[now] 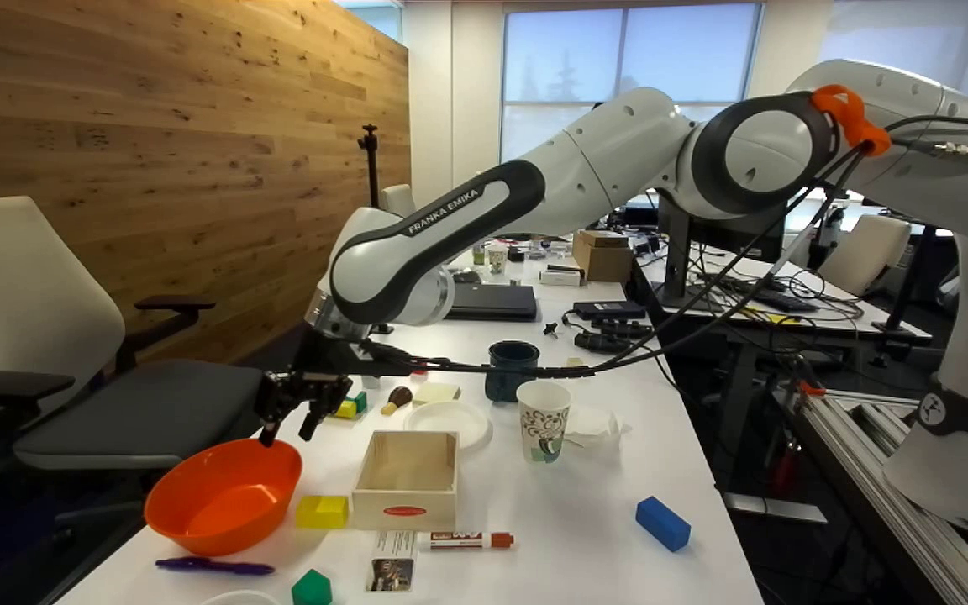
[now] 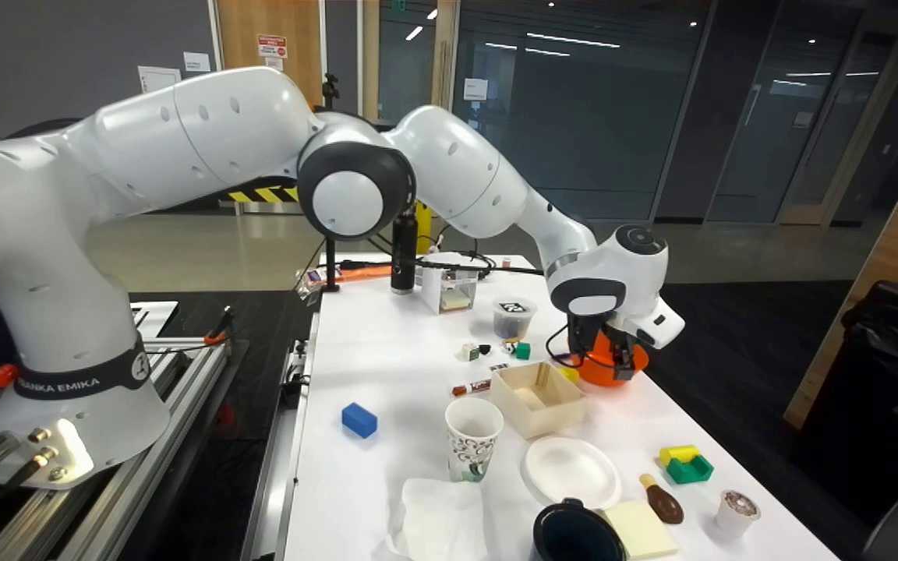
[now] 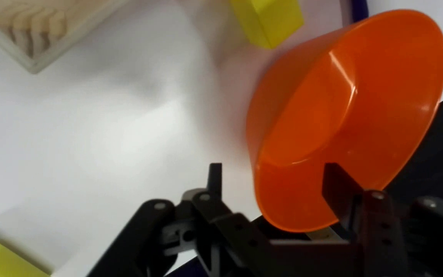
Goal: Move the bowl to the right
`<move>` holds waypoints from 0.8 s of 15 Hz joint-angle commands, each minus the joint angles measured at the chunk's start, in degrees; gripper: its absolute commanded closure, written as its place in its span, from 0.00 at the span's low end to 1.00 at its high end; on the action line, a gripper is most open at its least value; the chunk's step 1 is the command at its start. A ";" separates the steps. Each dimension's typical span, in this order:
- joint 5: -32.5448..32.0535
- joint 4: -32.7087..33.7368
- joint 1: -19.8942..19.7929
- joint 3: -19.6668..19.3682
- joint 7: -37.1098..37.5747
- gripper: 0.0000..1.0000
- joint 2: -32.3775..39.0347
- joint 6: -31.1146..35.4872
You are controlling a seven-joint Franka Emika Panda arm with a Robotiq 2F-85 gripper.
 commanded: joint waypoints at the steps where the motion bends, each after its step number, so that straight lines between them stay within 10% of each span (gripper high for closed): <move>1: -3.18 -2.88 2.63 -3.25 0.10 0.01 -4.48 -0.25; 12: -20.71 -23.50 13.54 -14.24 -0.04 0.00 -29.53 -4.05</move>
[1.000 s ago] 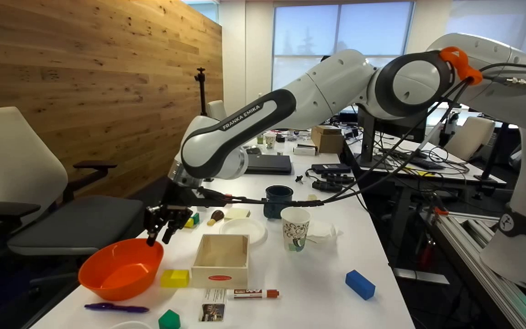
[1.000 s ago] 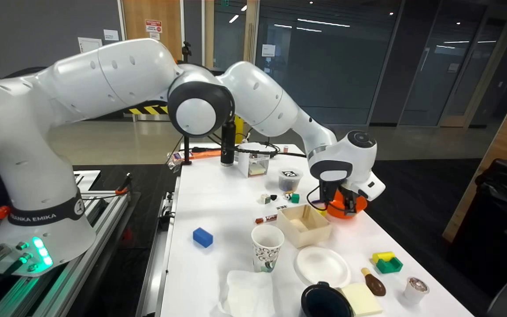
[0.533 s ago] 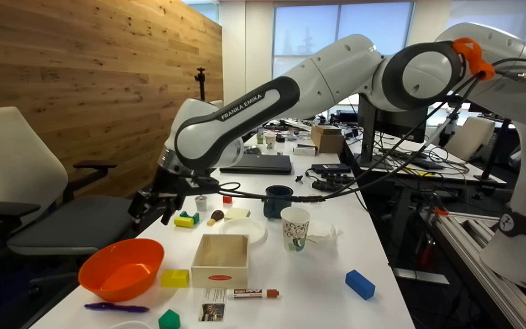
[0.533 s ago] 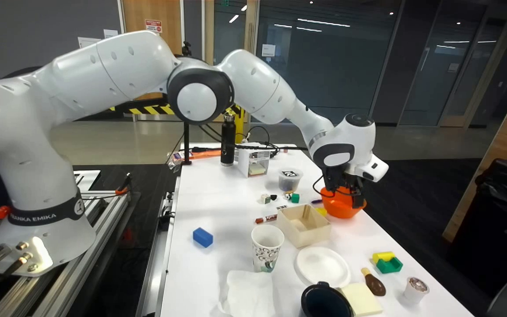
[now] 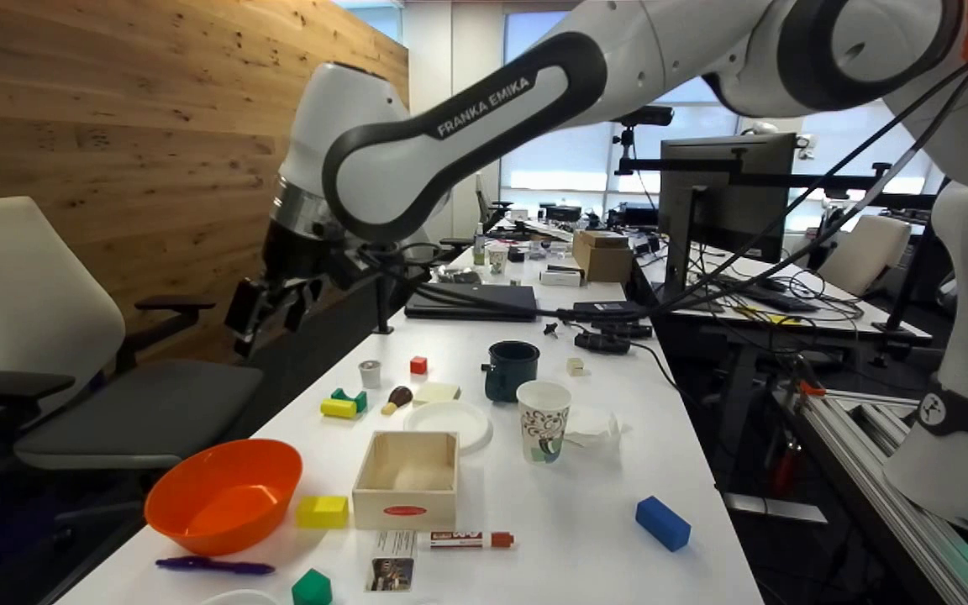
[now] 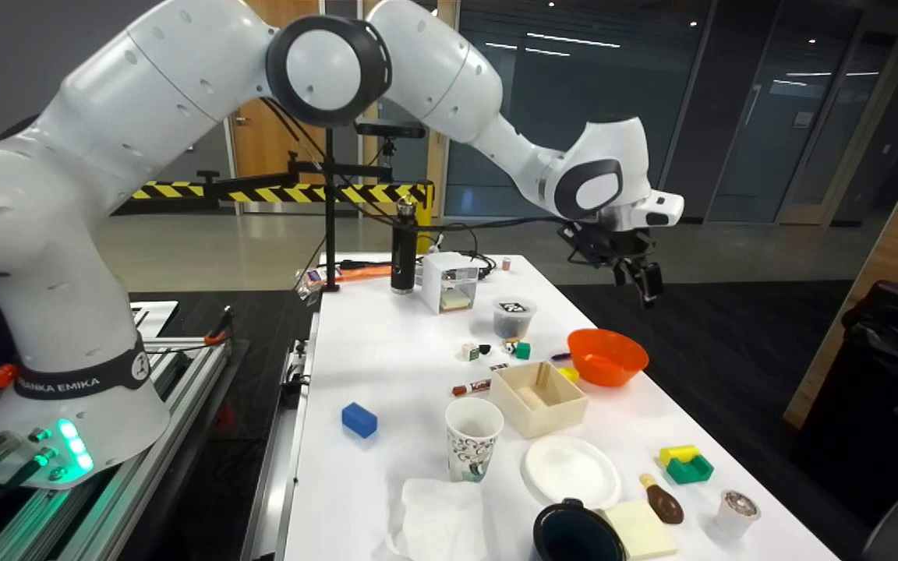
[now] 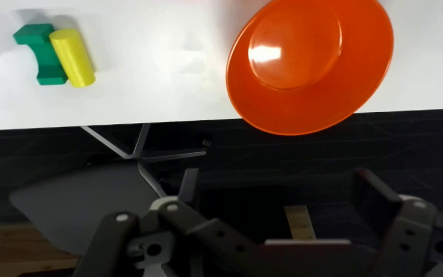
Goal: Move the bowl to the right
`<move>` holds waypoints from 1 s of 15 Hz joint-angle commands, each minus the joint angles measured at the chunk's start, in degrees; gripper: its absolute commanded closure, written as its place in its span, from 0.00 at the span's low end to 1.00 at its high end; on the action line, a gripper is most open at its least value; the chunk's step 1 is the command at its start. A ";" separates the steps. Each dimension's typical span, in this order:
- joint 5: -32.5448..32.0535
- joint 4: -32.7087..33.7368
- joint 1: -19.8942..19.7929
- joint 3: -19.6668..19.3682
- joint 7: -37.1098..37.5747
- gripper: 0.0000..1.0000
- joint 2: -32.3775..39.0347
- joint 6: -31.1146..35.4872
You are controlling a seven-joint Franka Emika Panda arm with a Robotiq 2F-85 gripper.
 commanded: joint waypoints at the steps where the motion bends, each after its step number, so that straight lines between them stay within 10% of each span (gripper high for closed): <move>1: -6.65 -13.35 3.00 -2.24 0.14 0.00 -13.21 -4.89; 15: -6.86 -30.15 -1.97 3.63 -3.18 0.00 -39.10 -29.55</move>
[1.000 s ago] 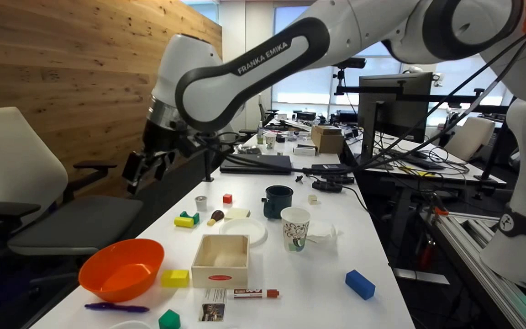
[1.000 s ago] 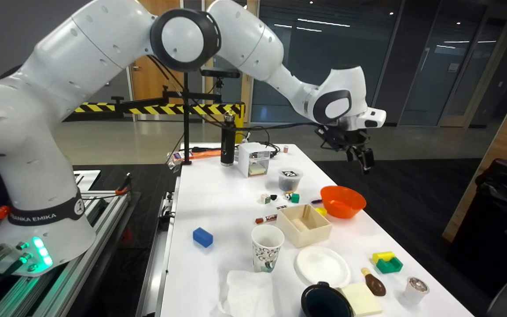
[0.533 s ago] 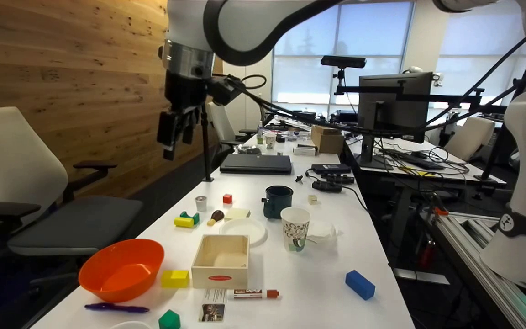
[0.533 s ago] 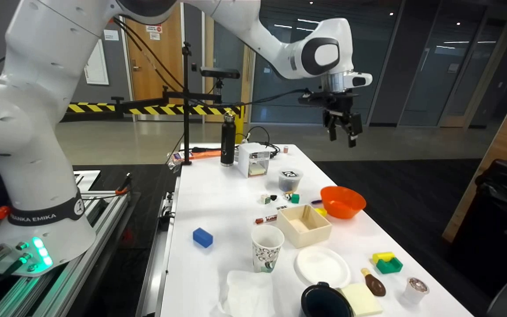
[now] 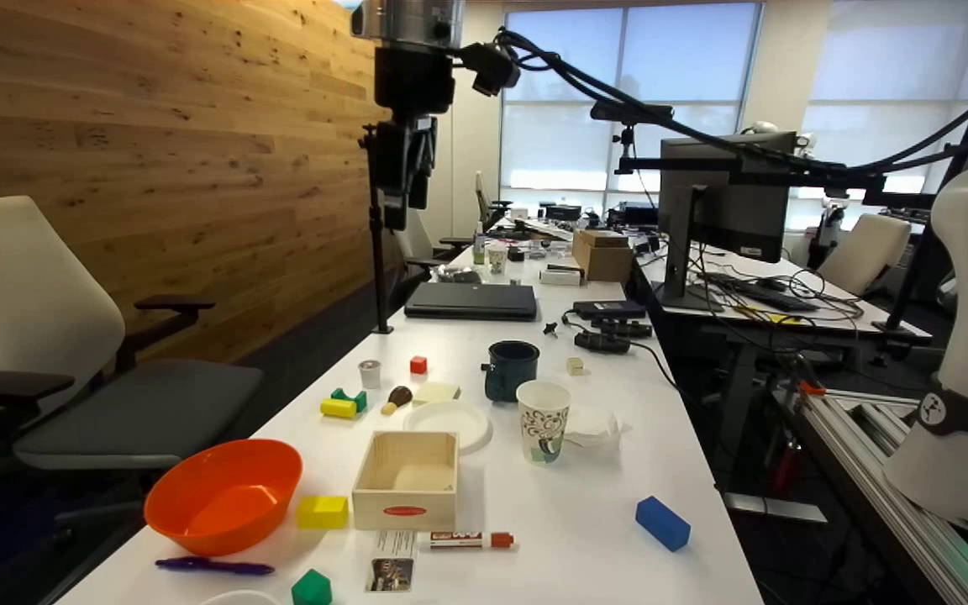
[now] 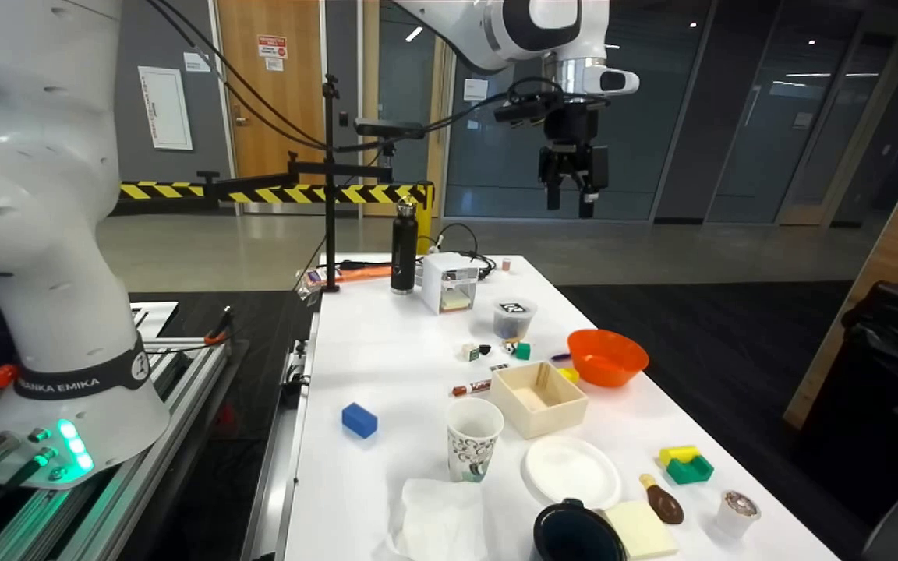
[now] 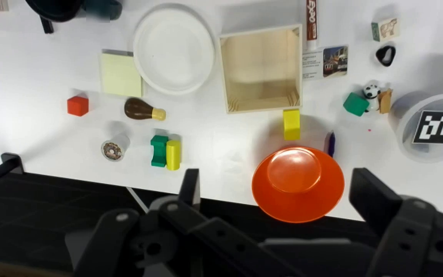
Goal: Move the bowl to the right
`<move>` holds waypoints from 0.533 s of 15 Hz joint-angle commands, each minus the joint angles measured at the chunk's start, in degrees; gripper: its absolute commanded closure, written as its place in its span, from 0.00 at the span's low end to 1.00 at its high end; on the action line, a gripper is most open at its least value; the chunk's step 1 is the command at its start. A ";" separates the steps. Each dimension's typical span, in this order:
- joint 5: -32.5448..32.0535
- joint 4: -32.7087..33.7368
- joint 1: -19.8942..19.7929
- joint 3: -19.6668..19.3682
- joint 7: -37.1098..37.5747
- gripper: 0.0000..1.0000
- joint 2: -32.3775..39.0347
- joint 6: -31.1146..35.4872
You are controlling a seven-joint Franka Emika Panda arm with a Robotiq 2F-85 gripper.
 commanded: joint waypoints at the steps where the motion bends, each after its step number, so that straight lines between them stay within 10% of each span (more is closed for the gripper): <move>1: 3.89 -8.85 -3.89 2.01 -2.32 0.00 -6.19 0.45; 8: 6.16 -12.27 -6.80 2.01 -1.87 0.00 -6.15 0.51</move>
